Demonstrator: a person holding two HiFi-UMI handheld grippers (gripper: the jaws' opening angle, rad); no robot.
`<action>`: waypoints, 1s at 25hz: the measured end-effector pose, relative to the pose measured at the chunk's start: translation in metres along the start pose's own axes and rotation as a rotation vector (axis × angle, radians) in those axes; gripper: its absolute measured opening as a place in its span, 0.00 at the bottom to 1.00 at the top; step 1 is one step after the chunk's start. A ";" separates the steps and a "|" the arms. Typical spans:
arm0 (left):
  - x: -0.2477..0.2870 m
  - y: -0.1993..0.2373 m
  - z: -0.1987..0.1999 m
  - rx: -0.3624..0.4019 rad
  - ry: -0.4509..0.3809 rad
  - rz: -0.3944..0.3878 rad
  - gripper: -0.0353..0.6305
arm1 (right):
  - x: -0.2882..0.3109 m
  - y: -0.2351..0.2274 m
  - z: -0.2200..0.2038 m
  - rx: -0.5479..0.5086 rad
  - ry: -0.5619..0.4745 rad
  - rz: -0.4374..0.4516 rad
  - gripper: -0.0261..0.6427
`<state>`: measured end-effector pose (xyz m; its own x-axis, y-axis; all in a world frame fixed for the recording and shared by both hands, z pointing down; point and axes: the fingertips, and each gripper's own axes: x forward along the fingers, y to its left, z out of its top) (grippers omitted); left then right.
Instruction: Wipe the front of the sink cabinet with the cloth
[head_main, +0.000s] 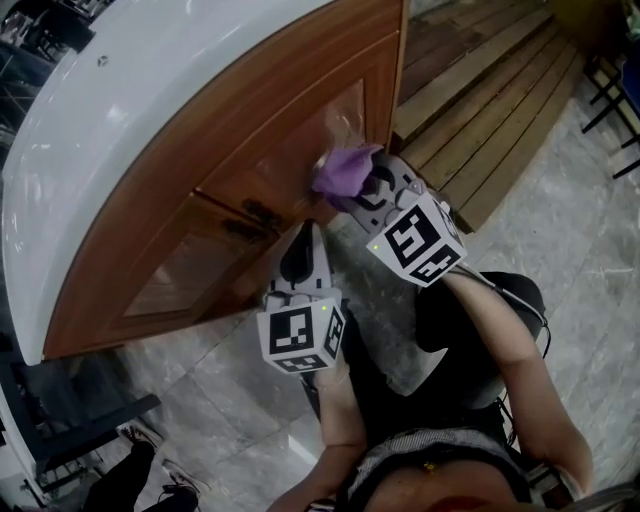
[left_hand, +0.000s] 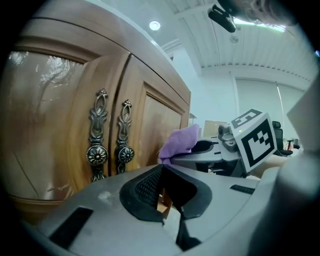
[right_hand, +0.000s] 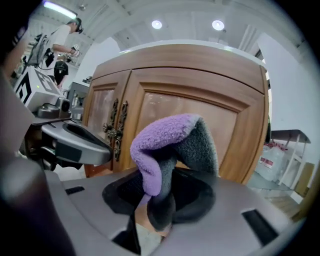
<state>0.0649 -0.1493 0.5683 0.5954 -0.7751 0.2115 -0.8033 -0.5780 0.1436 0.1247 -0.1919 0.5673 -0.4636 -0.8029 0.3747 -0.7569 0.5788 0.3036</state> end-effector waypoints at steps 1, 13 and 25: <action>-0.002 0.004 0.000 -0.001 0.000 0.010 0.05 | 0.003 0.011 0.002 -0.004 -0.005 0.027 0.31; -0.027 0.037 -0.010 -0.023 0.012 0.088 0.05 | 0.041 0.086 -0.004 -0.084 0.039 0.178 0.31; -0.030 0.048 -0.008 -0.020 0.012 0.096 0.05 | 0.056 0.086 0.003 -0.115 0.049 0.185 0.32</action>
<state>0.0088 -0.1519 0.5764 0.5153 -0.8236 0.2368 -0.8570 -0.4956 0.1411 0.0320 -0.1876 0.6125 -0.5647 -0.6754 0.4744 -0.6020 0.7302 0.3230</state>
